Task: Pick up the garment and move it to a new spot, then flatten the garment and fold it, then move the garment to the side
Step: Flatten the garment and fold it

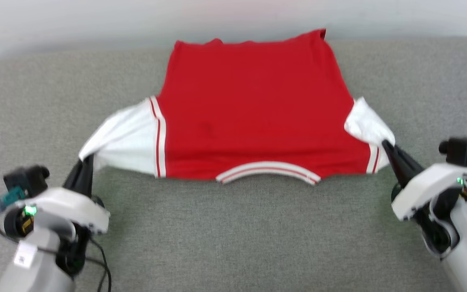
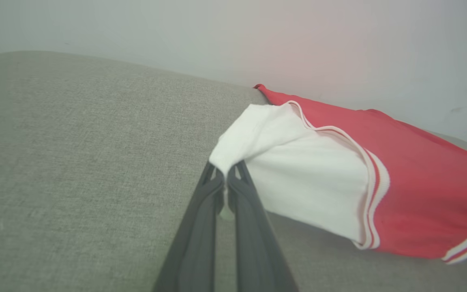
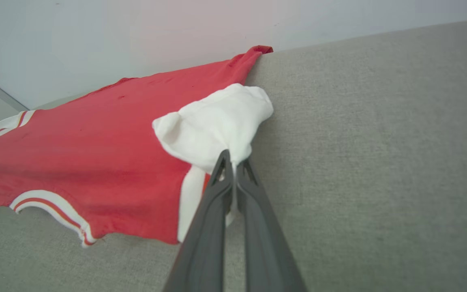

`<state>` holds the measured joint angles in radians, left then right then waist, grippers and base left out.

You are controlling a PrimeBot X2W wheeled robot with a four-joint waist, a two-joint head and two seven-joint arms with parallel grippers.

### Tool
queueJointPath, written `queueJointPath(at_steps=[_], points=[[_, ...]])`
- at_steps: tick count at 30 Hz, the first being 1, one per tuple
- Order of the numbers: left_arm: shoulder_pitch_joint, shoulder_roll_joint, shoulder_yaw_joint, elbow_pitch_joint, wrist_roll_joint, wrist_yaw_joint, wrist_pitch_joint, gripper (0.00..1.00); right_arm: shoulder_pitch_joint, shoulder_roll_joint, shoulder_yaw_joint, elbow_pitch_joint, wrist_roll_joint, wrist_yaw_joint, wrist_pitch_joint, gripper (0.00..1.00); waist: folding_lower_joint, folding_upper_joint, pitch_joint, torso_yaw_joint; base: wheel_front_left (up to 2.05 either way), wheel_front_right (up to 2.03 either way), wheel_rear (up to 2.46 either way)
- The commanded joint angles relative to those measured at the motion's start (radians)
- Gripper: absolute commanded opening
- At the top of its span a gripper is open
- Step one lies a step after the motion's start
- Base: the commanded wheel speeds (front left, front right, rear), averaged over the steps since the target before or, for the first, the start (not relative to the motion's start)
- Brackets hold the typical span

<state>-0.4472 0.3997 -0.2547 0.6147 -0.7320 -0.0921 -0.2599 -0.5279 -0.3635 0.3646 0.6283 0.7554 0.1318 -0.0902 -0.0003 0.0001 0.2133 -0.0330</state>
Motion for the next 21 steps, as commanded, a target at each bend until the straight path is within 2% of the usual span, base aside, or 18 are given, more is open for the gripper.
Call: queueJointPath(at_steps=[1,6,10,12,16,17,21], points=[[0.063,0.015,0.015,-0.036,0.003,0.024,-0.008,0.00,0.064,-0.014,-0.028,-0.025,-0.010,-0.002,0.010,0.00,0.0003,-0.0001,-0.048,0.004,0.00,0.00,0.00],[0.239,0.021,0.024,-0.181,-0.011,0.096,0.014,0.00,0.256,0.005,-0.127,-0.132,-0.055,-0.002,0.055,0.00,0.0003,-0.0001,-0.098,0.009,0.00,0.00,0.00],[0.379,0.025,0.032,-0.293,-0.026,0.159,0.045,0.00,0.425,0.049,-0.231,-0.229,-0.111,-0.002,0.112,0.00,0.0003,-0.0001,-0.132,0.012,0.00,0.00,0.00],[0.446,0.024,0.034,-0.343,-0.037,0.183,0.063,0.00,0.507,0.064,-0.298,-0.274,-0.184,-0.003,0.140,0.00,0.0003,-0.0001,-0.149,0.015,0.00,0.00,0.00],[0.566,0.036,0.034,-0.427,-0.044,0.217,0.083,0.00,0.661,0.166,-0.420,-0.386,-0.295,-0.003,0.216,0.00,0.0003,-0.0001,-0.175,0.029,0.00,0.00,0.00],[0.566,0.036,0.034,-0.427,-0.044,0.217,0.083,0.00,0.661,0.166,-0.420,-0.386,-0.295,-0.003,0.216,0.00,0.0003,-0.0001,-0.175,0.029,0.00,0.00,0.00],[0.645,0.037,0.010,-0.488,-0.037,0.238,0.105,0.00,0.778,0.256,-0.479,-0.485,-0.374,-0.002,0.303,0.00,0.0003,-0.0001,-0.178,0.041,0.00,0.00,0.00]])
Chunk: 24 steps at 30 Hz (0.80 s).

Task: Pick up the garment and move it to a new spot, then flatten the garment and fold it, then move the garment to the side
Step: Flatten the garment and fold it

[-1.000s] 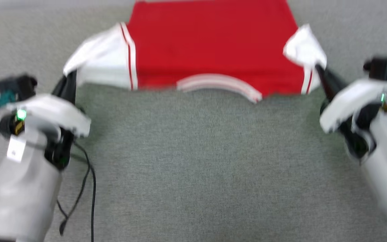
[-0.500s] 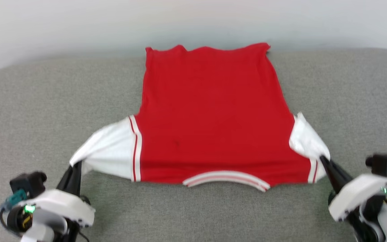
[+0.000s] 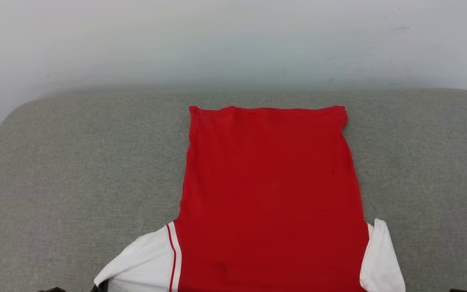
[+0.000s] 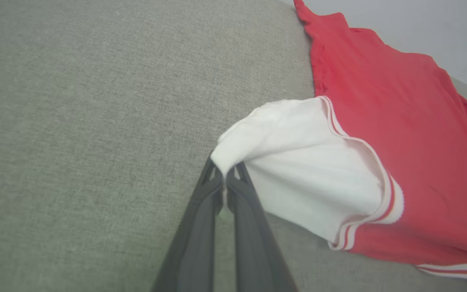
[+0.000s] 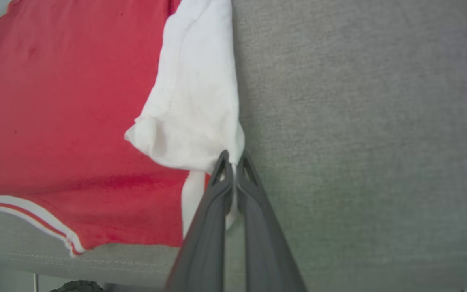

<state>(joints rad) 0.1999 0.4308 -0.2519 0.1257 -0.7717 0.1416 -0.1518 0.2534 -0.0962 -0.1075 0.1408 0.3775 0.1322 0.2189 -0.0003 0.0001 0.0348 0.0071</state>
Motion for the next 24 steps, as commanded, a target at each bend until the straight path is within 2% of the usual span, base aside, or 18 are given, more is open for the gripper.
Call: queueJointPath(at_steps=[1,6,7,8,9,14,18,24], points=[[0.009,0.005,0.002,-0.011,0.007,0.011,0.000,0.00,0.017,0.005,-0.015,-0.015,-0.008,-0.003,0.009,0.00,0.0003,-0.0001,0.000,0.003,0.00,0.00,0.00],[0.043,-0.008,-0.017,-0.042,0.018,0.029,-0.002,0.00,0.047,0.035,-0.030,-0.039,-0.038,-0.003,0.049,0.02,0.0003,-0.0001,0.006,0.004,0.00,0.00,0.00],[0.039,-0.010,-0.023,-0.049,0.023,0.025,-0.004,0.00,0.043,0.038,-0.023,-0.036,-0.036,-0.003,0.054,0.25,0.0003,-0.0001,0.009,0.006,0.00,0.00,0.00],[0.029,-0.012,-0.029,-0.055,0.029,0.023,-0.007,0.00,0.033,0.040,-0.017,-0.041,-0.027,-0.003,0.047,0.55,0.0003,-0.0001,0.014,0.010,0.00,0.00,0.00],[0.019,-0.012,-0.035,-0.057,0.034,0.021,-0.010,0.00,0.012,0.040,-0.010,-0.049,-0.025,-0.003,0.035,1.00,0.0003,-0.0001,0.018,0.012,0.00,0.00,0.00],[-0.034,-0.022,-0.063,-0.069,0.057,0.010,-0.007,0.00,-0.085,0.010,0.003,-0.064,-0.019,-0.002,-0.019,1.00,0.0003,-0.0001,0.049,0.031,0.00,0.00,0.00],[-0.085,-0.029,-0.077,-0.076,0.073,0.000,-0.018,0.00,-0.219,-0.015,-0.035,-0.053,-0.032,-0.002,-0.078,1.00,0.0003,-0.0001,0.096,0.052,0.00,0.00,0.00],[-0.182,-0.052,-0.090,-0.092,0.103,-0.027,-0.057,0.00,-0.506,-0.069,-0.060,0.057,-0.054,-0.002,-0.053,1.00,0.0003,-0.0001,0.221,0.090,0.00,0.00,0.00]])
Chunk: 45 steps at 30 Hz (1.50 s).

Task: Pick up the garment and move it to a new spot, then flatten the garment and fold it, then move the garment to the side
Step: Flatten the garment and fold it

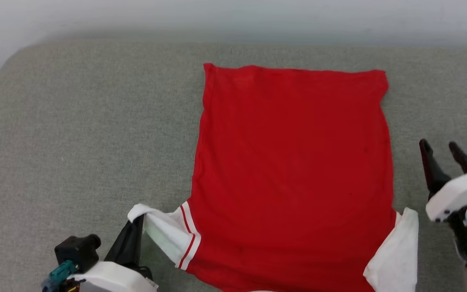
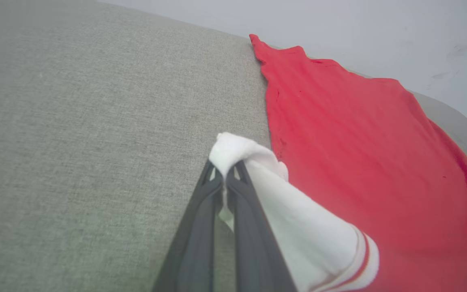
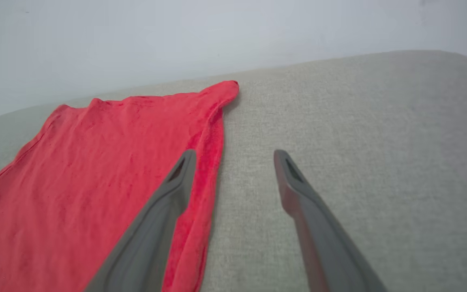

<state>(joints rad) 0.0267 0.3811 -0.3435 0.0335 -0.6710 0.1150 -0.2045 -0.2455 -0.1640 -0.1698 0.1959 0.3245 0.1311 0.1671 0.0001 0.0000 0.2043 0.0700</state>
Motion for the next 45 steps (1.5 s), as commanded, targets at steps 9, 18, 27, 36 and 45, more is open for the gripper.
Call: queueJointPath(at_steps=[9,18,27,36,45], points=[[-0.160,-0.054,-0.038,0.012,0.061,-0.081,-0.048,0.00,-0.429,-0.114,0.014,0.328,0.004,-0.001,0.229,1.00,-0.0001,0.0000,0.200,0.115,0.00,0.00,0.00],[-0.234,-0.100,-0.047,0.020,0.108,-0.131,-0.060,0.00,-0.726,-0.178,0.027,0.544,-0.066,-0.001,0.380,1.00,-0.0001,0.0000,0.292,0.176,0.00,0.00,0.00],[-0.253,-0.127,-0.029,0.035,0.132,-0.157,-0.063,0.00,-0.750,-0.163,0.057,0.783,-0.135,-0.001,0.662,0.13,-0.0001,0.0000,0.329,0.191,0.00,0.00,0.00],[-0.223,-0.143,0.013,0.058,0.151,-0.171,-0.063,0.00,-0.785,-0.214,0.078,0.704,-0.139,-0.001,0.611,0.00,-0.0001,0.0000,0.275,0.170,0.00,0.00,0.00],[-0.141,-0.101,0.058,0.084,0.151,-0.140,-0.056,0.00,-0.656,-0.287,0.144,0.509,-0.054,-0.001,0.582,0.00,-0.0001,0.0000,0.120,0.074,0.00,0.00,0.00]])
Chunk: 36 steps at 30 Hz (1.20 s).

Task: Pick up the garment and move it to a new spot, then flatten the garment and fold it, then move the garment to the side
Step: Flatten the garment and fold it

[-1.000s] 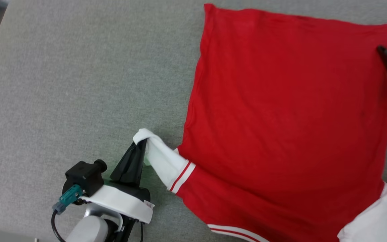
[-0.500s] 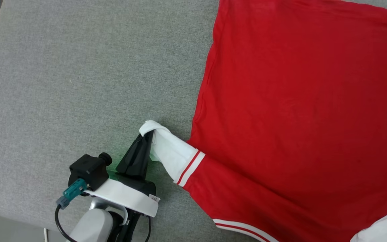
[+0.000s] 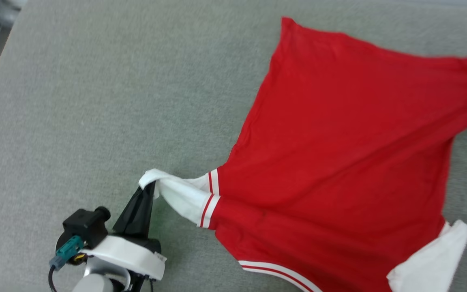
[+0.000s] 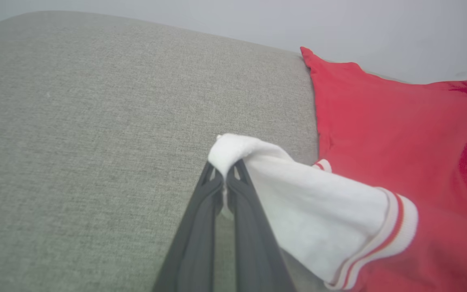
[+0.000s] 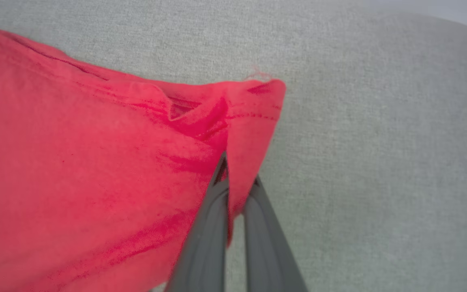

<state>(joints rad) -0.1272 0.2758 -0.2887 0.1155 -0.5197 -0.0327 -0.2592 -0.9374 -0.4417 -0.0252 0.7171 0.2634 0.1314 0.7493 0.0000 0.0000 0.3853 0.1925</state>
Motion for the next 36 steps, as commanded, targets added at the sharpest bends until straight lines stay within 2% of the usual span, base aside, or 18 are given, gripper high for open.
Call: queueJointPath(at_steps=[1,7,13,20,23,26,27,28,29,30,33,36], points=[[0.025,0.011,0.008,0.003,-0.003,0.011,0.005,0.00,0.070,-0.021,0.001,-0.038,0.021,-0.001,0.003,0.00,0.0000,0.0000,-0.080,-0.060,0.00,0.00,0.00],[0.078,0.030,0.028,-0.001,-0.028,0.030,0.028,0.00,0.290,-0.032,-0.041,-0.186,0.090,-0.001,0.026,0.00,0.0000,0.0000,-0.159,-0.119,0.00,0.00,0.00],[0.139,0.050,0.048,0.003,-0.049,0.052,0.052,0.00,0.594,0.031,-0.168,-0.386,0.121,-0.001,0.041,0.00,0.0000,0.0000,-0.230,-0.187,0.00,0.00,0.00],[0.197,0.069,0.054,-0.019,-0.061,0.076,0.085,0.00,0.930,0.212,-0.330,-0.602,0.105,-0.001,0.032,0.00,0.0000,0.0000,-0.268,-0.240,0.00,0.00,0.00],[0.208,0.074,0.052,-0.020,-0.066,0.080,0.100,0.00,1.030,0.310,-0.380,-0.657,0.108,-0.001,0.025,0.00,0.0000,0.0000,-0.274,-0.250,0.00,0.00,0.00],[0.212,0.077,0.053,-0.024,-0.072,0.087,0.108,0.00,1.093,0.366,-0.414,-0.667,0.130,-0.001,0.005,0.00,0.0000,0.0000,-0.272,-0.255,0.00,0.00,0.00],[0.214,0.077,0.054,-0.024,-0.072,0.089,0.110,0.00,1.107,0.376,-0.413,-0.658,0.135,-0.001,-0.007,0.10,0.0000,0.0000,-0.272,-0.257,0.00,0.00,0.00],[0.215,0.079,0.055,-0.024,-0.070,0.091,0.111,0.00,1.116,0.385,-0.414,-0.647,0.153,-0.001,-0.020,0.39,0.0000,0.0000,-0.271,-0.257,0.00,0.00,0.00],[0.214,0.080,0.054,-0.025,-0.070,0.092,0.112,0.00,1.119,0.389,-0.416,-0.638,0.173,-0.001,-0.039,0.82,0.0000,0.0000,-0.270,-0.256,0.00,0.00,0.00],[0.213,0.081,0.052,-0.025,-0.070,0.093,0.115,0.00,1.117,0.390,-0.418,-0.628,0.188,-0.001,-0.065,1.00,0.0000,0.0000,-0.269,-0.255,0.00,0.00,0.00],[0.208,0.082,0.049,-0.029,-0.068,0.095,0.119,0.00,1.093,0.392,-0.410,-0.592,0.274,-0.001,-0.179,1.00,0.0000,0.0000,-0.266,-0.251,0.00,0.00,0.00],[0.202,0.083,0.047,-0.035,-0.067,0.095,0.120,0.00,1.061,0.392,-0.397,-0.589,0.287,-0.001,-0.339,1.00,0.0000,0.0000,-0.262,-0.245,0.00,0.00,0.00]])
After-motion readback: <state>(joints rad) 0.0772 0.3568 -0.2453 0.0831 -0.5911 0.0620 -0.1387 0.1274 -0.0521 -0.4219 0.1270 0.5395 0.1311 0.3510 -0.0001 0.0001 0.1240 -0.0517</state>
